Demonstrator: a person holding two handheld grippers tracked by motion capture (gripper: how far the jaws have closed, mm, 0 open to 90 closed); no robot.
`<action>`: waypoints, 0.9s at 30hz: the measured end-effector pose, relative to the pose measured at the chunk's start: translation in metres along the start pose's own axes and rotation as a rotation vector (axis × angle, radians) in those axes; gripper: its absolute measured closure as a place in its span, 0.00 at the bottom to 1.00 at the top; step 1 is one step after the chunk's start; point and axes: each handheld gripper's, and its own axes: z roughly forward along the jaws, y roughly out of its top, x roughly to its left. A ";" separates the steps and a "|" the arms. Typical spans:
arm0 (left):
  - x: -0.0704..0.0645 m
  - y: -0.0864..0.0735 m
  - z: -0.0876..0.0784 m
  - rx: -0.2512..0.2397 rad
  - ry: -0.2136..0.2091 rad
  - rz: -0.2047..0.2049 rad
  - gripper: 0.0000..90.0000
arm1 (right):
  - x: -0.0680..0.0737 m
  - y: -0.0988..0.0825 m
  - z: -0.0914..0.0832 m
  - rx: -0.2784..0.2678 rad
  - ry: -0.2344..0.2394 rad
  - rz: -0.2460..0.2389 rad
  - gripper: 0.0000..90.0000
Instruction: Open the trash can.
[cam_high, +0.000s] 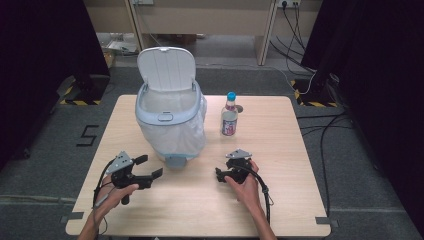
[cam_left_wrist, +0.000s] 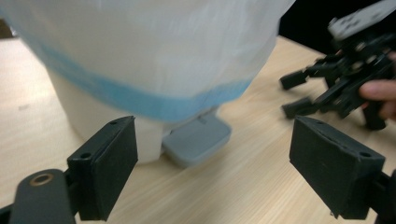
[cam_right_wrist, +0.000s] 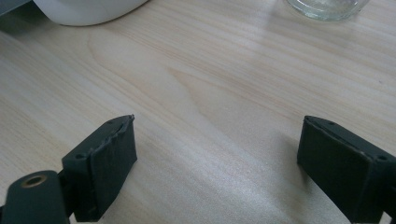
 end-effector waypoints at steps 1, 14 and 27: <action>0.000 0.000 0.000 0.000 0.000 0.000 0.16 | 0.000 0.000 0.000 0.000 0.000 0.001 0.13; 0.023 -0.023 0.012 0.099 0.088 -0.009 0.16 | 0.000 0.000 0.000 -0.001 0.000 -0.001 0.13; 0.035 -0.035 0.018 0.306 0.201 0.012 0.16 | 0.000 0.000 0.000 -0.001 0.001 0.000 0.13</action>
